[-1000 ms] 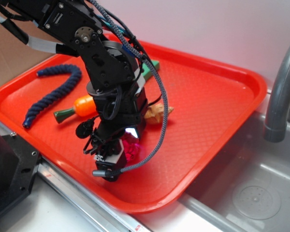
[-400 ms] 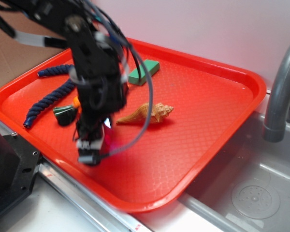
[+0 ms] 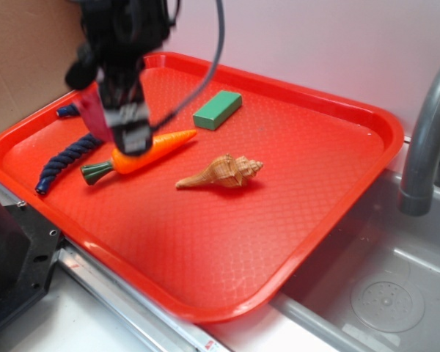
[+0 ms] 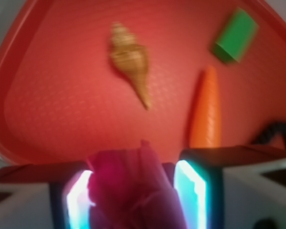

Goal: Grab the red paper.

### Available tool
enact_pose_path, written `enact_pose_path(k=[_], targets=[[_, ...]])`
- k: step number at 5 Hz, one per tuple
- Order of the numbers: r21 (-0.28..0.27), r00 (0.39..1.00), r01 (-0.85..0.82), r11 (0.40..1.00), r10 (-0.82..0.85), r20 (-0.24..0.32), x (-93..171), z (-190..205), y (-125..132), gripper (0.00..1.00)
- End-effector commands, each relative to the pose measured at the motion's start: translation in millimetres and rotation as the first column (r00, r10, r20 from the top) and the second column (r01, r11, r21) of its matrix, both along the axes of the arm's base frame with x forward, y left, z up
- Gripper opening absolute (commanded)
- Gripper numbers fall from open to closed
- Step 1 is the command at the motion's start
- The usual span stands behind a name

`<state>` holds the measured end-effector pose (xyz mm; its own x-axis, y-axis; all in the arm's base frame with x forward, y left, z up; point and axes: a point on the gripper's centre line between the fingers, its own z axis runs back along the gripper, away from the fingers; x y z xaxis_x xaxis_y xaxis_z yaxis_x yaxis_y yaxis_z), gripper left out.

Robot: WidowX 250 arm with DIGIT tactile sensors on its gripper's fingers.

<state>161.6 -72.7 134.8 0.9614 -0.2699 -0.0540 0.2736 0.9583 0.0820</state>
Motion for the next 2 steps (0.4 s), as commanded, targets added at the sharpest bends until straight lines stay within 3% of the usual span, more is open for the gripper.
enact_pose_path(k=[1,2], targets=[[-0.125,0.95,-0.278,0.952,0.292,0.113,-3.6,59.3,11.7,0.0],[-0.095,0.929,-0.314,0.944,0.327,0.172,-3.9,59.7,17.2,0.0]])
